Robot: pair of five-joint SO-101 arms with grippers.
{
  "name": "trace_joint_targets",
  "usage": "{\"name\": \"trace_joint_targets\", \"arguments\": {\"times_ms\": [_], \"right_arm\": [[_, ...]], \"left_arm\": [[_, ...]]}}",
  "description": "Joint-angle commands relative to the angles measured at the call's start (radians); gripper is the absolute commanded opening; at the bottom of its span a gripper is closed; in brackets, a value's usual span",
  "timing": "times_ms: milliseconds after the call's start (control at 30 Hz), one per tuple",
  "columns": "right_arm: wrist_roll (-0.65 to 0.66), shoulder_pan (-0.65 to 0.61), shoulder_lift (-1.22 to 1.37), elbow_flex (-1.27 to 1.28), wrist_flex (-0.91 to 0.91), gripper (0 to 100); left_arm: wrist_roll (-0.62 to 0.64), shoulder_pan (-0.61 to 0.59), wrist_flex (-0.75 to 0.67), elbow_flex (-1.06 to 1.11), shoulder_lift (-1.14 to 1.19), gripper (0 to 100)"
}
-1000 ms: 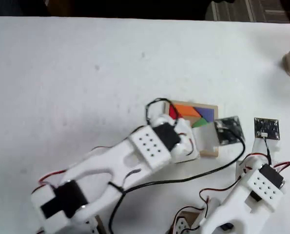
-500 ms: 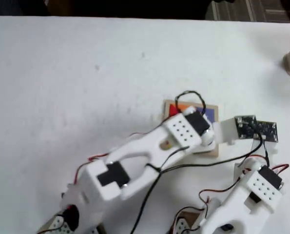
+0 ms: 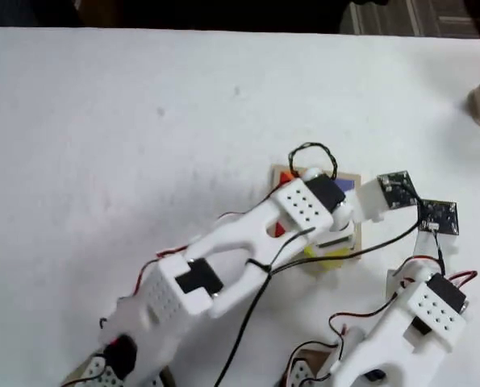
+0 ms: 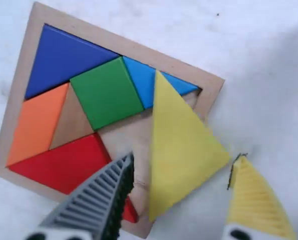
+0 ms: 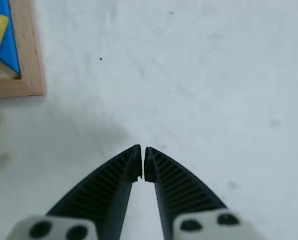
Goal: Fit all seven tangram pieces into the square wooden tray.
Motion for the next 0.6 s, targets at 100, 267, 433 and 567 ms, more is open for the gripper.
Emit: {"name": "trace_joint_targets", "arguments": {"times_ms": [100, 267, 433, 567], "right_arm": [[0.058, -0.004, -0.035, 0.021, -0.018, 1.7], [0.072, -0.001, -0.035, 0.028, -0.018, 1.7], [0.072, -0.004, -0.035, 0.028, -0.018, 1.7], [0.072, -0.005, -0.035, 0.026, -0.019, 1.7]], "left_arm": [[0.014, -0.05, 0.084, -0.143, -0.024, 32], [0.02, -0.079, 0.149, -0.242, -0.016, 32], [0.02, -0.082, 0.236, -0.324, -0.024, 32], [0.021, -0.085, 0.371, -0.471, -0.024, 32]]}}
